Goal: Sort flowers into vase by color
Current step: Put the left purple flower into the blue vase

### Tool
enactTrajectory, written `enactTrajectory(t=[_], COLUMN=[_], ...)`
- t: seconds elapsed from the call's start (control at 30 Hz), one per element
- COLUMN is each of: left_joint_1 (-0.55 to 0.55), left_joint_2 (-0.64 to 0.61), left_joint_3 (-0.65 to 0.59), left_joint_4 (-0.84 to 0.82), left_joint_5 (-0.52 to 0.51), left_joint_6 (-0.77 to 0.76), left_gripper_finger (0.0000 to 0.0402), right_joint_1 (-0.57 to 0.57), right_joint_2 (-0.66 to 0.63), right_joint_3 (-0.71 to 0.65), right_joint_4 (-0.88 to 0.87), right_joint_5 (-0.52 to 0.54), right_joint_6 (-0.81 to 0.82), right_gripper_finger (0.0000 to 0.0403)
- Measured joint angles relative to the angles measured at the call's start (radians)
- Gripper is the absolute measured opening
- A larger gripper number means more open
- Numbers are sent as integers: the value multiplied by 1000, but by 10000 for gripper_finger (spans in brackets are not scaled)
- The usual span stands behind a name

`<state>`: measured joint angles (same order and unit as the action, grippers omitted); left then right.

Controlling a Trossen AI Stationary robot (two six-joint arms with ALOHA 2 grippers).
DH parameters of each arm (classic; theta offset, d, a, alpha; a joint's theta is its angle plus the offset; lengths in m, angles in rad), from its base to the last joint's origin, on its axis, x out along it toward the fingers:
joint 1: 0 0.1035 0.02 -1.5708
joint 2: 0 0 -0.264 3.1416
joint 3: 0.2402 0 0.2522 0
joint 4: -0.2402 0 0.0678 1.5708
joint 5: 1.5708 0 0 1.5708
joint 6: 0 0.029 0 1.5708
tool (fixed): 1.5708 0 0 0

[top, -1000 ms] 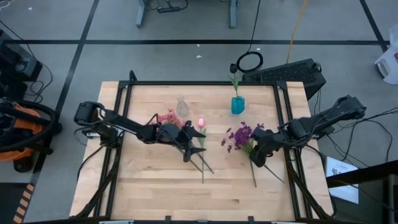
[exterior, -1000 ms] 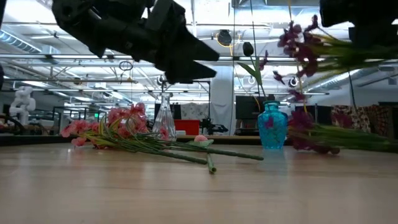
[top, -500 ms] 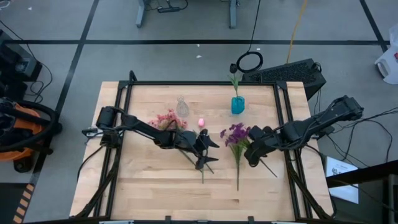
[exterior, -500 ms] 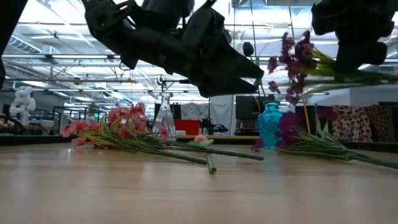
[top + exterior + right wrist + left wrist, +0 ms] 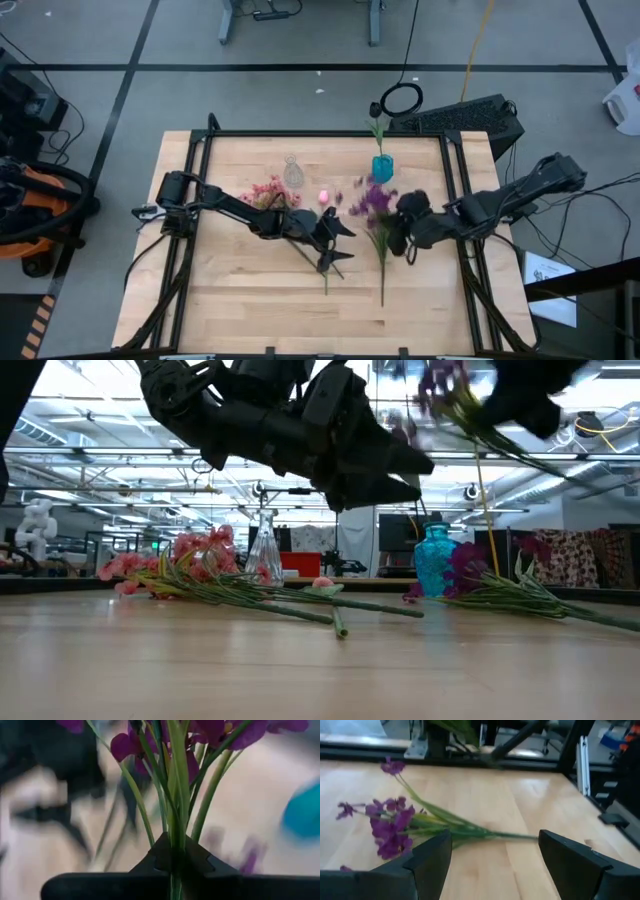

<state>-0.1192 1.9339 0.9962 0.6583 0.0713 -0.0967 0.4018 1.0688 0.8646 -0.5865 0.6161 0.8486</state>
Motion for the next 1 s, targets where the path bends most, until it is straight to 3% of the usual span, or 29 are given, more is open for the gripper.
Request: enactTrajectory(t=[0.1,0.17,0.3,0.47,0.6,0.83,1.0], left_joint_1=[0,0,5,9,7,8,8], left_joint_2=[0,-1,-1,-1,-1,-1,-1], left_joint_3=[0,0,0,0,0,0,0], left_joint_4=[60,100,164,246,270,269,258], left_joint_5=[-5,-32,-110,-102,-99,-99,-99], left_joint_6=[0,0,19,27,34,32,32], left_gripper_finger=[302,302,302,302,291,235,183], right_joint_1=[19,19,11,4,4,4,4], right_joint_2=[-9,-1,29,78,127,213,207], right_joint_3=[0,0,0,0,0,-1,-1], right_joint_4=[144,248,478,733,829,1008,1031], right_joint_5=[224,276,264,222,218,217,221], right_joint_6=[-141,-235,-412,-636,-703,-797,-835], right_gripper_finger=[8,8,8,12,12,13,13])
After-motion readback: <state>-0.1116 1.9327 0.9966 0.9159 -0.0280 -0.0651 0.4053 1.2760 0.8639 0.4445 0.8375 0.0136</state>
